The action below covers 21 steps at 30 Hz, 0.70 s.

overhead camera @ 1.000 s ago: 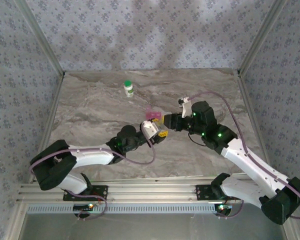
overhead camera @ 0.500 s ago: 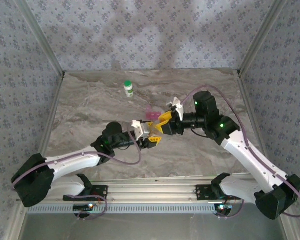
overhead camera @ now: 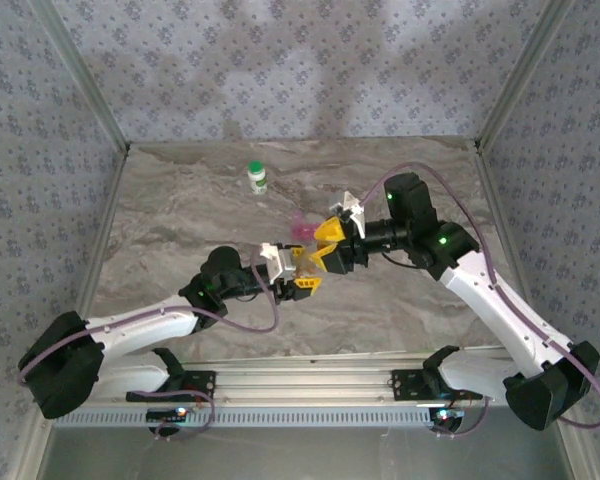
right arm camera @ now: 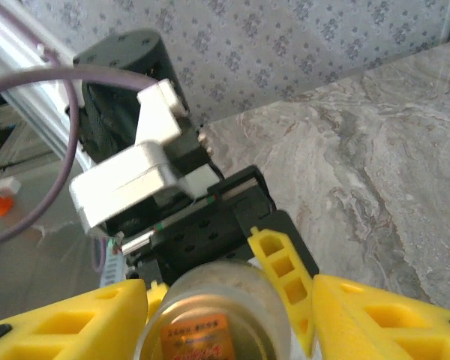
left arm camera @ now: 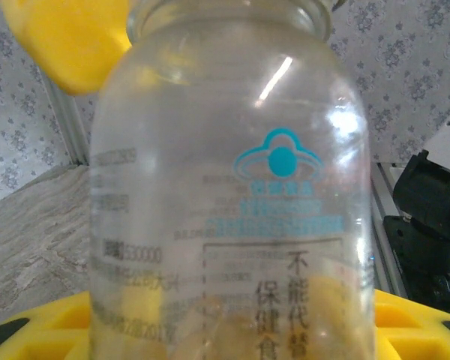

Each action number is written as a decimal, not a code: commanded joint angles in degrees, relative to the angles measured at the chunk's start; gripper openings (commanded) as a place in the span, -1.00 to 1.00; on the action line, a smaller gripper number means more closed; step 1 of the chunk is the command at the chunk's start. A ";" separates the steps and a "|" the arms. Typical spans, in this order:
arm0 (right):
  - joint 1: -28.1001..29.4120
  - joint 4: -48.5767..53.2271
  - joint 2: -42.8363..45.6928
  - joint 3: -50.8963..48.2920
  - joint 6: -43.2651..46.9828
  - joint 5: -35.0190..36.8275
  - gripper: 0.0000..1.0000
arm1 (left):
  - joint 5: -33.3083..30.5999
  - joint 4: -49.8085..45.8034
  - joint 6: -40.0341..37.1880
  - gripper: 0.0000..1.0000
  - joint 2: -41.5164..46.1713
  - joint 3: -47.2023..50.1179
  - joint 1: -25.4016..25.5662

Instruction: Sort the pills into containers

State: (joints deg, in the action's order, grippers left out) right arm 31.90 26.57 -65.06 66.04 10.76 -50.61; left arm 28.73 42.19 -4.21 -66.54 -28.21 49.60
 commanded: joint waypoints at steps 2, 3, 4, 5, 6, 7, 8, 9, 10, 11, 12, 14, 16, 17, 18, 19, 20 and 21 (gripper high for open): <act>0.07 -1.10 1.22 1.82 -4.30 0.87 0.40 | 0.08 2.26 -2.00 -1.00 1.33 0.87 0.25; 0.08 -1.04 1.31 3.24 -4.79 1.40 0.44 | -0.16 2.32 -1.99 -1.00 1.33 0.94 0.29; 0.16 -1.03 1.34 3.98 -5.40 2.01 0.46 | -0.40 2.53 -1.95 -1.00 1.32 1.04 0.26; 0.22 -0.89 1.34 4.38 -6.08 2.86 0.48 | -0.51 2.64 -1.87 -1.00 1.33 1.05 0.26; 0.21 -0.82 1.34 4.68 -6.79 3.87 0.50 | -0.64 2.72 -1.86 -1.00 1.41 1.13 0.24; 0.31 -0.94 1.38 5.02 -8.23 5.31 0.52 | -1.05 2.80 -1.90 -1.00 1.51 1.18 0.26; 0.61 -1.35 1.49 5.36 -10.39 7.99 0.54 | -1.81 2.97 -1.82 -1.00 1.50 1.30 0.24; 1.00 -2.12 1.72 5.70 -13.65 12.51 0.55 | -3.06 3.19 -1.90 -1.00 1.60 1.52 0.31; 1.62 -2.67 2.05 5.84 -17.15 17.21 0.55 | -4.36 3.33 -2.10 -1.00 1.67 1.66 0.24; 2.59 -3.22 2.29 5.93 -21.48 22.59 0.55 | -6.20 3.39 -2.46 -1.00 1.68 1.90 0.24; 3.82 -3.46 2.47 6.01 -26.11 27.51 0.56 | -8.43 3.26 -2.93 -1.00 1.61 2.01 0.27; 6.17 -3.08 2.16 6.20 -33.36 34.26 0.57 | -12.96 2.81 -4.05 -1.00 1.14 2.00 0.25; 7.78 -2.55 1.74 5.79 -40.46 39.59 0.51 | -17.73 3.42 -4.54 -1.00 0.19 1.93 0.25; 8.31 -2.13 1.37 5.72 -43.18 41.68 0.48 | -19.73 3.95 -4.65 -1.00 -0.33 1.93 0.35; 8.82 -2.01 1.11 5.76 -44.99 43.41 0.45 | -21.34 4.32 -4.67 -1.00 -0.73 1.82 0.32; 9.50 -2.27 0.70 5.68 -46.00 44.64 0.44 | -22.90 4.76 -4.80 -1.00 -1.24 1.62 0.35; 10.10 -2.20 0.04 5.91 -46.31 45.51 0.44 | -24.23 5.14 -5.01 -1.00 -1.75 1.49 0.35; 10.51 -1.69 -0.64 6.23 -46.36 46.45 0.43 | -25.25 5.48 -5.26 -1.00 -2.13 1.43 0.38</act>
State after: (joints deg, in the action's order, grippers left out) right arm 41.23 24.23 -64.31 70.65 -27.66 -12.73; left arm 10.09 43.94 -7.97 -67.75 -26.61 49.60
